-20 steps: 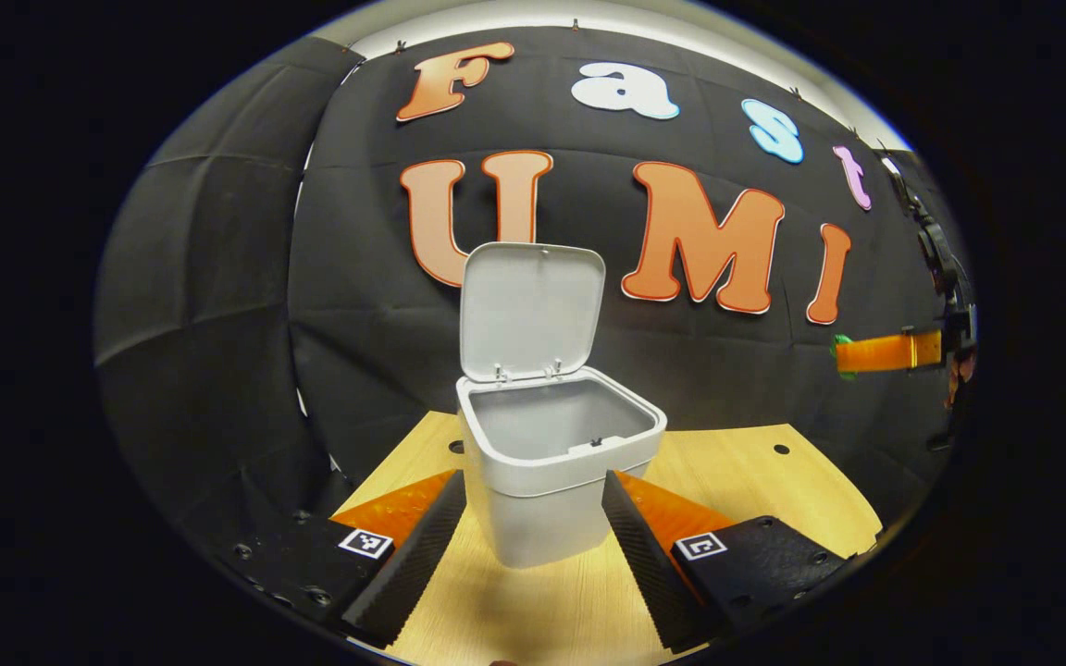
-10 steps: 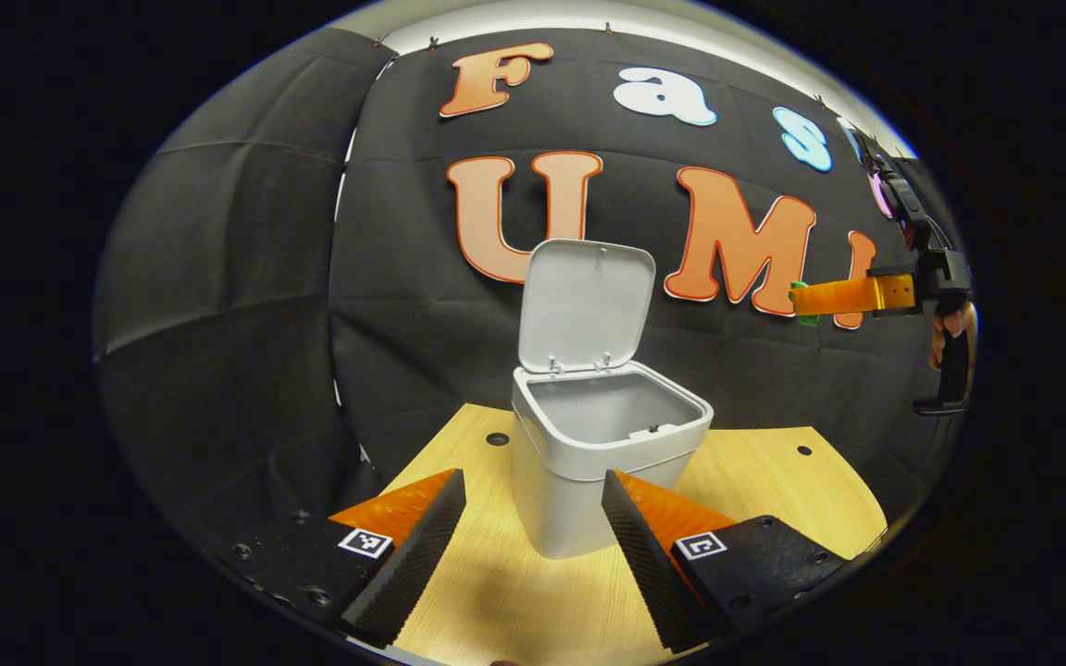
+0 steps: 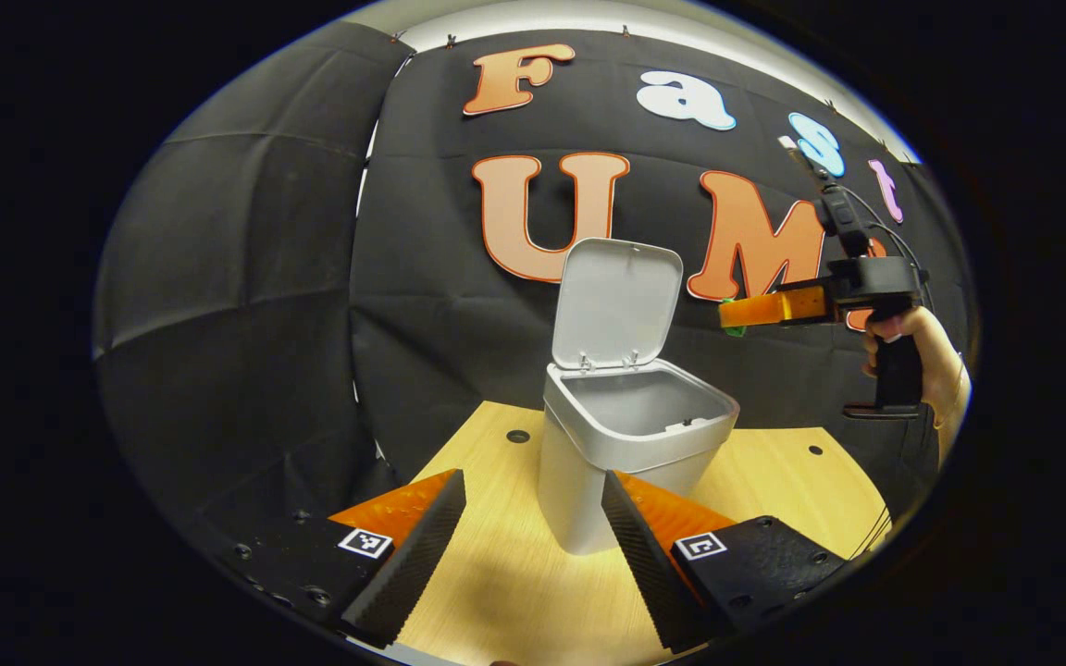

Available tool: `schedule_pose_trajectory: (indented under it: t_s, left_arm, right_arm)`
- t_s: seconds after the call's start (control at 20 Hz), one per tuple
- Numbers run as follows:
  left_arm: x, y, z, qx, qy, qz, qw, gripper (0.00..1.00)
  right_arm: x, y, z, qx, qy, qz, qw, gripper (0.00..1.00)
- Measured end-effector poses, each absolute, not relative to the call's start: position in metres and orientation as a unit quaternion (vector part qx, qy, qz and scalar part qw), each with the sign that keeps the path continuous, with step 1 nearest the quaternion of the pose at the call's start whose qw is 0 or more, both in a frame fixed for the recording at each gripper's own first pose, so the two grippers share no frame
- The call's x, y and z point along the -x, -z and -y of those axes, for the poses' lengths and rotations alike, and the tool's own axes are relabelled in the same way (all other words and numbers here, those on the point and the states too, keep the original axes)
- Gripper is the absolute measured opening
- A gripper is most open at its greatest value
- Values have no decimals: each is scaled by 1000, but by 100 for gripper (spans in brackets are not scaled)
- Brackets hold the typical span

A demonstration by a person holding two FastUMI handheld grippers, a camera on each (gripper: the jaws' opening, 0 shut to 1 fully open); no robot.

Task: Press the lid of the desktop garbage bin to open it, pick up the crumpled paper on the desktop and throw it into the bin, then pick up the pop can on the desktop and drop it into the bin, and finally close the garbage bin lid.

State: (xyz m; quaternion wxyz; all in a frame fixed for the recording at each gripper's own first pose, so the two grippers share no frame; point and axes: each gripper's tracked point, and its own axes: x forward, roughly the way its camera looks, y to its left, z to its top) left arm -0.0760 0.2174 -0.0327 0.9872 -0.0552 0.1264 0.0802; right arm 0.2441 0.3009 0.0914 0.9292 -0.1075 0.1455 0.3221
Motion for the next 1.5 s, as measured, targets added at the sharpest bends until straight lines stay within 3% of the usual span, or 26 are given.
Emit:
schedule_pose_trajectory:
  t_s: [0.35,0.5,0.7,1.5]
  left_arm:
    - [78,43,-239,67,-93,-135,984,95]
    - [78,44,-244,78,-94,-133,984,95]
    - [76,44,-245,82,-91,-132,984,95]
    - [61,26,-194,72,-49,-122,989,94]
  right_arm:
    - [-254,-68,-334,126,-331,-153,923,16]
    - [-257,-69,-336,134,-322,-135,927,25]
    - [-257,-68,-338,145,-321,-132,927,97]
    - [-229,-121,-269,120,-301,-77,943,97]
